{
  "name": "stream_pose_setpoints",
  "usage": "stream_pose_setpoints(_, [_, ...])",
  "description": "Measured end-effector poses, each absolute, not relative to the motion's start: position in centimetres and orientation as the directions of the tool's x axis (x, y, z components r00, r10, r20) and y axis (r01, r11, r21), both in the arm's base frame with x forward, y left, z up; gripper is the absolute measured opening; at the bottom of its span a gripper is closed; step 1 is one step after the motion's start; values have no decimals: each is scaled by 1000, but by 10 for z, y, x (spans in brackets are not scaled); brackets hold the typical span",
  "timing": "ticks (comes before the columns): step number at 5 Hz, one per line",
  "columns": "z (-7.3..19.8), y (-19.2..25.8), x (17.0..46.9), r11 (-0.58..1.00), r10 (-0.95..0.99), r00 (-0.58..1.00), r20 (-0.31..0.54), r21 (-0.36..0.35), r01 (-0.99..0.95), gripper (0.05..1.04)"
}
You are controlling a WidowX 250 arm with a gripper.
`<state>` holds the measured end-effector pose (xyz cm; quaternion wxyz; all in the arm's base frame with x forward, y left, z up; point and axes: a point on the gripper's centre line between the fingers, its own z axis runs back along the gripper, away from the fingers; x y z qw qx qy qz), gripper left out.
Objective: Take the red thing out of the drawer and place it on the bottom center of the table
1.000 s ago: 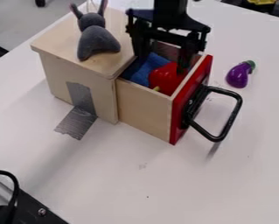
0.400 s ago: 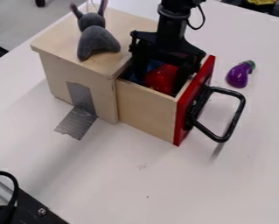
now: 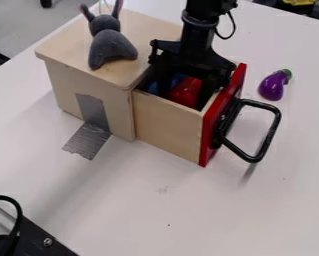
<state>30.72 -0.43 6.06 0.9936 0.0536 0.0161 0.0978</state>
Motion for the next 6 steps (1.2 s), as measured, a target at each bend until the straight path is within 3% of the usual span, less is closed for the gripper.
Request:
stream_pose_setpoints(1, [70,-9,305,977,184,983,-16,116,-181,749])
stream_pose_setpoints(3, [112,-25,312,984,151,984,89,83,-159,211])
stream_pose_setpoints(4, [128,-27,311,984,156,980,119,68,-165,93])
stream_pose_setpoints(5, [130,-26,310,984,152,981,124,74,-162,241])
stream_pose_setpoints(6, [116,-18,301,984,140,986,96,101,-149,513])
